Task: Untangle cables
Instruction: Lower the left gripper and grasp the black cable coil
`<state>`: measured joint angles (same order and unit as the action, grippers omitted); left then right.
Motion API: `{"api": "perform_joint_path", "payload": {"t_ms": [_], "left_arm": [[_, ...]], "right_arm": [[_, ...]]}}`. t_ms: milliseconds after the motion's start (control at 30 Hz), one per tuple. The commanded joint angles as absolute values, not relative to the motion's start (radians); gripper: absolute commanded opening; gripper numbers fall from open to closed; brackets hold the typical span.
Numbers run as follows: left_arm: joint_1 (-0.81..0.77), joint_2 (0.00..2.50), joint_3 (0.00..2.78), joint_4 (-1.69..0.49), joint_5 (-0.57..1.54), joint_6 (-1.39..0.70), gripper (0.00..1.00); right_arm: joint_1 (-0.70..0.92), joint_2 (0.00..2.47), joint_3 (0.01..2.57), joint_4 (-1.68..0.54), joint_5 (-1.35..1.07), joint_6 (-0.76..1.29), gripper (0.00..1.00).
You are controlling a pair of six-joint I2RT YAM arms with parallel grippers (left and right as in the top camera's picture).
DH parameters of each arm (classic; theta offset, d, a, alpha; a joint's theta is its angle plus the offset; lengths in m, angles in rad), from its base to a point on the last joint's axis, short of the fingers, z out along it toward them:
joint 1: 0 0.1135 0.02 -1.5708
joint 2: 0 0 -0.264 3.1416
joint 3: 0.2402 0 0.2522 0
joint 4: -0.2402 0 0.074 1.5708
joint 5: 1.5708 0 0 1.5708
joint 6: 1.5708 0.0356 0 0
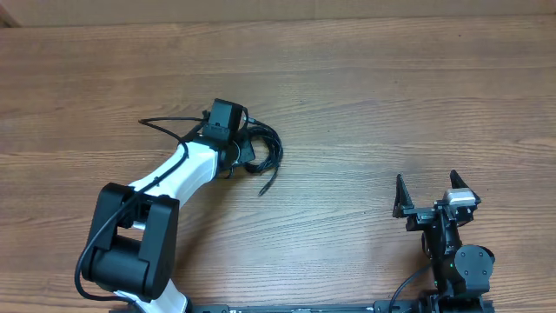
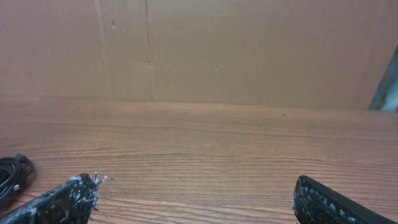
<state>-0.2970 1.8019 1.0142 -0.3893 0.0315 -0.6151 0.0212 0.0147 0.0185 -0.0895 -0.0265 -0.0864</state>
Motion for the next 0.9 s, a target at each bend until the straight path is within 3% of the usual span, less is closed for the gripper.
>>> {"api": "perform_joint_path", "payload": {"t_ms": [0,467,500,567,633,667,733,867], "left_arm": [[-0.309,1.799,0.998,-0.458,0.252,-0.615,0.04],[-0.309,1.597,0.998,-0.749,0.307,-0.820,0.04],[-0.309,1.586,0.998,-0.745,0.302,-0.787,0.08],[-0.309,1.575,0.998,-0.721,0.278,-0.690,0.33],[-0.309,1.575,0.998,-0.698,0.251,-0.549,0.76],[-0.309,1.576,0.998,-0.698,0.234,-0.472,0.91],[-0.309,1.576,0.998,-0.699,0.191,-0.334,0.96],[-0.309,1.584,0.997,-0.691,0.147,-0.167,0.79]], "right_arm": [[0.023,0.003,0.008,-0.083,-0.027,-0.091,1.00],[0.023,0.003,0.008,-0.083,-0.027,-0.091,1.00],[0.023,0.003,0.008,-0.083,-0.027,-0.090,1.00],[0.023,0.003,0.008,-0.083,-0.027,-0.090,1.00],[0.023,0.003,0.008,-0.083,-0.027,-0.090,1.00],[0.023,0.003,0.008,-0.083,-0.027,-0.090,1.00],[0.023,0.003,0.008,-0.083,-0.027,-0.090,1.00],[0.023,0.003,0.008,-0.083,-0.027,-0.090,1.00]]}}
